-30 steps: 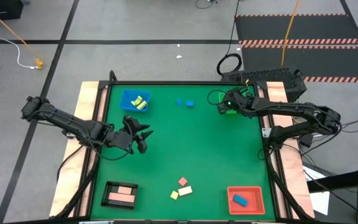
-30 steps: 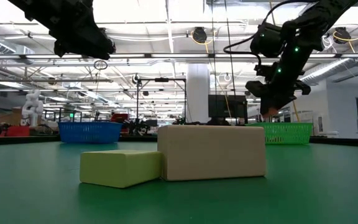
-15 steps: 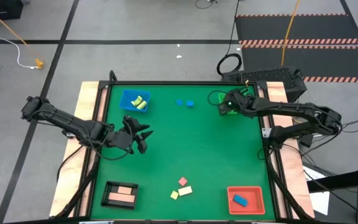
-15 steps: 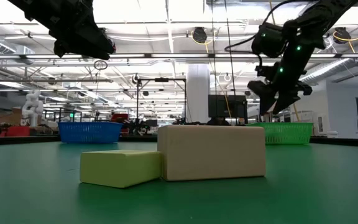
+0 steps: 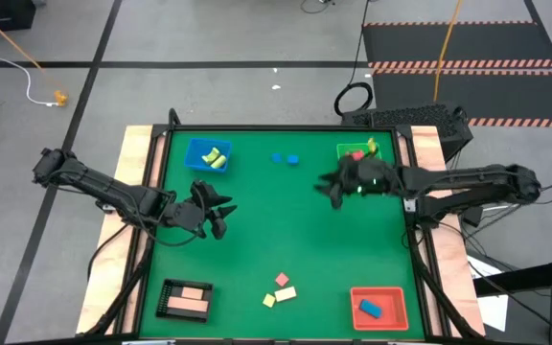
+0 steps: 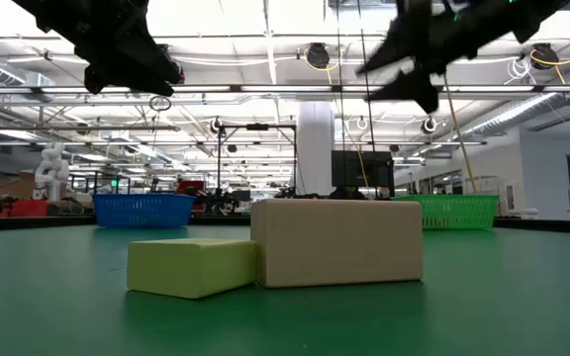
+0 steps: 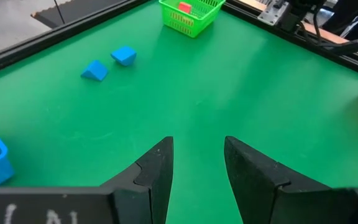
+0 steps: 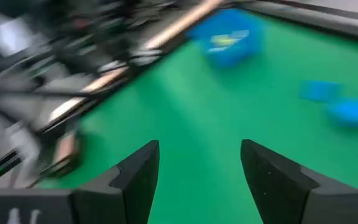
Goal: Sort & place blocks by color
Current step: Put the brown block into the black bin
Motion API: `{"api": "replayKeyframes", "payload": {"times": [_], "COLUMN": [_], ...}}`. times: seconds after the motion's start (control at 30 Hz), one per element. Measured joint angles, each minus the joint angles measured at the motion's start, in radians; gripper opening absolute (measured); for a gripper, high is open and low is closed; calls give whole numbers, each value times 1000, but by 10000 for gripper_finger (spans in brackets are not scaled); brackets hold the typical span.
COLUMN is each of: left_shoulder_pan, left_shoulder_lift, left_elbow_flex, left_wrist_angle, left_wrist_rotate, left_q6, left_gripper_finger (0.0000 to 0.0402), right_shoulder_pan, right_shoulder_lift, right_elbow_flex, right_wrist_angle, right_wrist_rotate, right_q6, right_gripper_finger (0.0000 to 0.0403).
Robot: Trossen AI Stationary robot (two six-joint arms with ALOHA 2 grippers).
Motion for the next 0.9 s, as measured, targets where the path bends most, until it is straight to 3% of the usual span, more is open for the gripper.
{"api": "replayKeyframes", "payload": {"times": [0.17,0.37,0.77,0.9], "left_shoulder_pan": [-22,-65,-140,-151], "left_shoulder_lift": [0,0,54,101], "left_elbow_flex": [0,0,1,1], "left_wrist_angle": [0,0,8,12], "left_wrist_rotate": [0,0,-3,-3], "left_q6": [-32,-74,-110,-133], "left_gripper_finger": [145,145,145,145], "right_shoulder_pan": [236,407,538,560], "right_shoulder_lift": [114,296,569,664], "right_elbow_flex": [0,0,0,0], "right_wrist_angle": [182,356,492,643], "right_wrist_rotate": [50,48,59,59], "right_q6": [-19,24,-32,-106], "right_gripper_finger": [215,215,215,215]}}
